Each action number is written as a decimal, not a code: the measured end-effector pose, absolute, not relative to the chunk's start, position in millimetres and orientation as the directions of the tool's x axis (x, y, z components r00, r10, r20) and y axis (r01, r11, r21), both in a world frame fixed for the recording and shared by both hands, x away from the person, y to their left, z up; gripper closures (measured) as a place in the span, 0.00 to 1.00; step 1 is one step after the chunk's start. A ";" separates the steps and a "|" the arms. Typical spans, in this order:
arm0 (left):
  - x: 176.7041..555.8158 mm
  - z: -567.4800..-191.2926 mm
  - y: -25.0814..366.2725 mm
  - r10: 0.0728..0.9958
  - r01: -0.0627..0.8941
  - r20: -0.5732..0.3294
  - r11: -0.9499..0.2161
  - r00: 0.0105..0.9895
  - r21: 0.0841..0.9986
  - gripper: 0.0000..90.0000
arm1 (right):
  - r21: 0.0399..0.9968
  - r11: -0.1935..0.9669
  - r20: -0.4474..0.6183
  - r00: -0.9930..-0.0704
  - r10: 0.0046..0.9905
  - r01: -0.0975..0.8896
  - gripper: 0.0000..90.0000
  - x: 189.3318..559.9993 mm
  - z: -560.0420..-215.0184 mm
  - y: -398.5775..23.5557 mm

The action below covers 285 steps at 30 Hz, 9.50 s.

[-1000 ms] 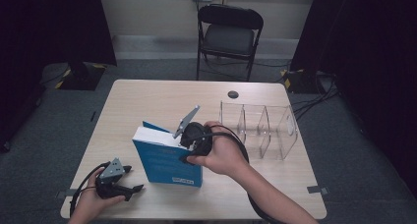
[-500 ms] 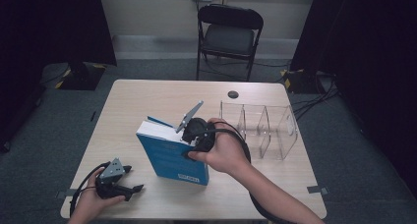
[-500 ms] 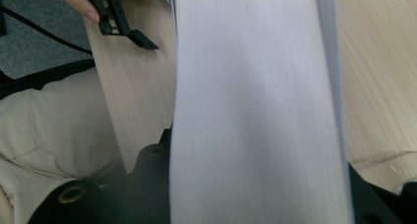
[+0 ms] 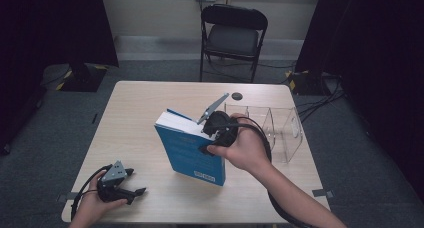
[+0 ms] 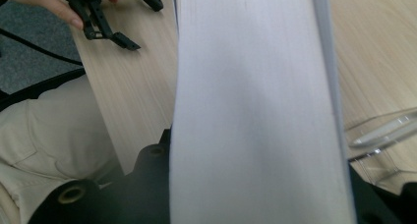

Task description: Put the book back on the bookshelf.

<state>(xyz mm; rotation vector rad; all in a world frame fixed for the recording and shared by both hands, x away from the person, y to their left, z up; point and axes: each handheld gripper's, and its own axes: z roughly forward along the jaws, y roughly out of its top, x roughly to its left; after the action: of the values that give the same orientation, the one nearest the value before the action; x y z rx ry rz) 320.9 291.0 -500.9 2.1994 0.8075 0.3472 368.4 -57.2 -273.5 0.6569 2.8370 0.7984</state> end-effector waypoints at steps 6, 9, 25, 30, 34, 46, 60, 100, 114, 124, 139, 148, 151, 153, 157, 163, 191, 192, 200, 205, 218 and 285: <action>321.4 -501.8 291.1 0.642 0.439 -0.016 -0.506 0.767 0.742 0.15 | 0.522 0.747 0.005 -0.878 0.479 0.411 0.70 368.1 -266.3 -74.4; 322.1 -501.7 291.2 0.635 0.432 -0.009 -0.515 0.772 0.740 0.14 | 0.527 0.742 -0.001 -0.873 0.487 0.414 0.70 367.1 -264.3 -83.1; 321.1 -501.9 289.7 0.635 0.435 -0.008 -0.519 0.772 0.736 0.12 | 0.535 0.693 0.043 -0.835 0.548 0.483 0.70 359.9 -257.5 -123.4; 321.1 -502.4 289.4 0.637 0.433 -0.008 -0.515 0.771 0.739 0.12 | 0.547 0.686 0.035 -0.832 0.554 0.480 0.70 358.8 -267.3 -133.8; 321.1 -502.4 289.5 0.637 0.433 -0.008 -0.515 0.771 0.739 0.12 | 0.555 0.673 0.046 -0.825 0.563 0.490 0.70 357.2 -276.5 -141.9; 321.3 -502.3 289.6 0.637 0.429 0.000 -0.519 0.771 0.739 0.12 | 0.543 0.708 -0.007 -0.841 0.541 0.452 0.69 345.3 -293.6 -155.3; 321.2 -502.5 289.2 0.638 0.433 -0.006 -0.516 0.770 0.739 0.12 | 0.516 0.700 0.015 -0.823 0.568 0.493 0.66 342.6 -301.9 -168.1; 321.3 -502.7 288.9 0.639 0.434 -0.007 -0.513 0.769 0.741 0.12 | 0.519 0.660 0.020 -0.779 0.627 0.544 0.69 344.2 -301.4 -165.1; 321.8 -502.4 288.7 0.636 0.433 -0.006 -0.518 0.772 0.737 0.12 | 0.537 0.599 0.036 -0.725 0.687 0.594 0.69 337.0 -270.4 -193.4; 321.8 -502.4 288.7 0.637 0.434 -0.008 -0.517 0.771 0.738 0.11 | 0.510 0.579 0.038 -0.689 0.723 0.636 0.69 339.7 -271.4 -206.9; 321.9 -502.3 288.7 0.636 0.434 -0.008 -0.518 0.772 0.737 0.11 | 0.508 0.509 0.057 -0.617 0.785 0.695 0.69 355.3 -277.1 -213.7; 322.0 -502.2 288.8 0.635 0.434 -0.007 -0.520 0.773 0.736 0.11 | 0.502 0.495 0.051 -0.595 0.802 0.710 0.69 362.9 -273.1 -201.4; 322.0 -502.0 288.9 0.634 0.434 -0.007 -0.522 0.774 0.734 0.11 | 0.501 0.488 0.053 -0.588 0.807 0.715 0.69 366.9 -272.8 -197.7; 322.0 -502.0 288.8 0.633 0.434 -0.007 -0.522 0.774 0.734 0.11 | 0.505 0.475 0.063 -0.580 0.812 0.720 0.69 369.6 -273.1 -196.3; 322.0 -502.0 288.8 0.633 0.434 -0.007 -0.523 0.774 0.734 0.11 | 0.502 0.462 0.062 -0.563 0.824 0.731 0.69 373.7 -275.0 -193.8; 322.0 -502.0 288.8 0.633 0.434 -0.006 -0.523 0.774 0.734 0.11 | 0.509 0.440 0.067 -0.544 0.836 0.740 0.69 377.6 -276.6 -190.1; 321.9 -501.9 288.7 0.633 0.432 -0.004 -0.525 0.774 0.733 0.11 | 0.505 0.369 0.062 -0.459 0.886 0.781 0.69 393.6 -281.0 -168.7; 322.0 -501.9 288.8 0.632 0.432 -0.004 -0.525 0.775 0.733 0.11 | 0.504 0.370 0.060 -0.459 0.886 0.780 0.69 393.8 -280.7 -168.0; 321.9 -502.0 288.5 0.630 0.432 -0.006 -0.526 0.777 0.733 0.10 | 0.499 0.373 0.043 -0.452 0.891 0.782 0.69 397.4 -278.9 -161.1; 321.9 -501.9 288.5 0.630 0.433 -0.006 -0.526 0.776 0.732 0.10 | 0.507 0.348 0.053 -0.431 0.901 0.789 0.69 400.1 -280.5 -161.2; 321.7 -501.9 288.5 0.630 0.433 -0.006 -0.526 0.776 0.732 0.10 | 0.503 0.310 0.056 -0.388 0.920 0.807 0.69 411.6 -282.7 -154.3; 321.4 -502.3 287.6 0.619 0.428 -0.005 -0.537 0.785 0.727 0.07 | 0.612 0.257 -0.001 -0.323 0.946 0.748 0.68 446.5 -303.4 -140.7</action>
<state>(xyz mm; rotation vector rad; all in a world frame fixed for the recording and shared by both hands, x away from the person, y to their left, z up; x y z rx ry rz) 321.4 287.6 -502.3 2.2196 0.7726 0.3271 446.5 -140.7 -303.4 1.5476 2.1653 0.7388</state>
